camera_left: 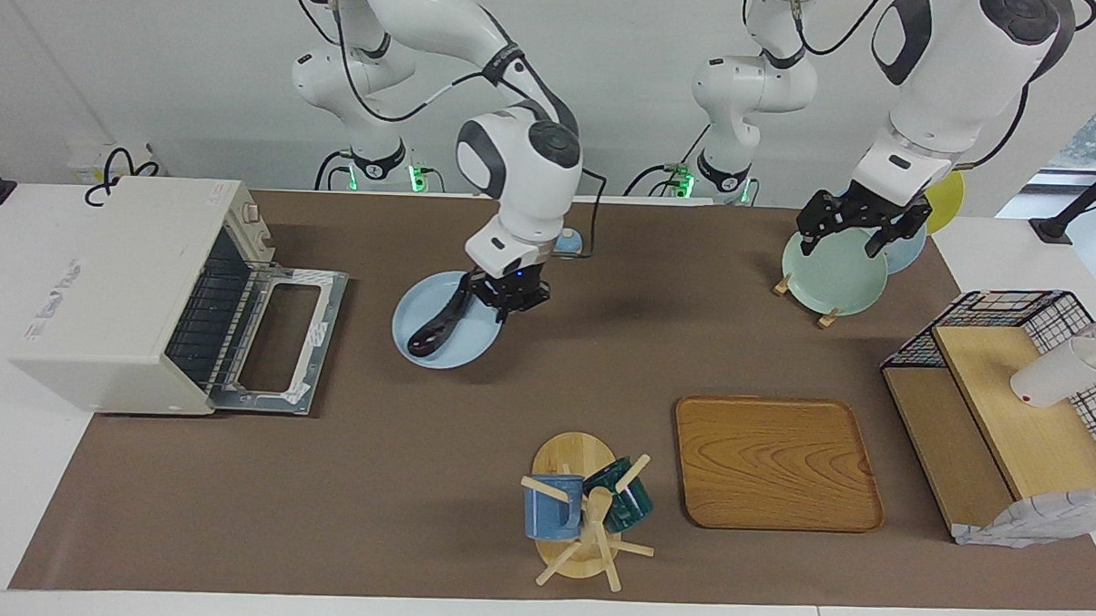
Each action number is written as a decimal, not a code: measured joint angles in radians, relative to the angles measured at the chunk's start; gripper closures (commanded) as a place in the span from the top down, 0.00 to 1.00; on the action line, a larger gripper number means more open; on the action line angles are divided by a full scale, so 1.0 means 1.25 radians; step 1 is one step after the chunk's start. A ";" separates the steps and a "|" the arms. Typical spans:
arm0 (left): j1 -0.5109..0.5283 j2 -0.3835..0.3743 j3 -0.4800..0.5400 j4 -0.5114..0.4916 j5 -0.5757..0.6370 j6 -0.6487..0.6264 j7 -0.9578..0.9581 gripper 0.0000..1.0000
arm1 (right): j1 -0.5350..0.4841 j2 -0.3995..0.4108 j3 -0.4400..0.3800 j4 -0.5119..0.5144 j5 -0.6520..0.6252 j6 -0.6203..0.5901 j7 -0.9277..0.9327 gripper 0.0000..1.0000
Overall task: Put eggplant into oven
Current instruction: 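Carry the eggplant with the right gripper into the open oven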
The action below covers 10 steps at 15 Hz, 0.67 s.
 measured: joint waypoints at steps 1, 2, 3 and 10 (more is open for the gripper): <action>0.000 0.000 0.000 0.000 0.000 0.000 0.000 1.00 | -0.043 -0.034 0.000 -0.037 0.000 0.000 -0.055 0.00; 0.000 0.000 0.000 0.000 0.000 0.000 0.000 1.00 | -0.084 -0.064 0.000 -0.072 0.000 0.001 -0.109 0.00; 0.000 0.000 0.000 0.000 0.000 0.000 0.000 1.00 | -0.121 -0.092 -0.001 -0.103 0.000 0.001 -0.155 0.00; 0.000 0.000 0.000 0.000 0.000 0.000 0.000 1.00 | -0.317 -0.222 0.001 -0.236 0.000 0.001 -0.393 0.00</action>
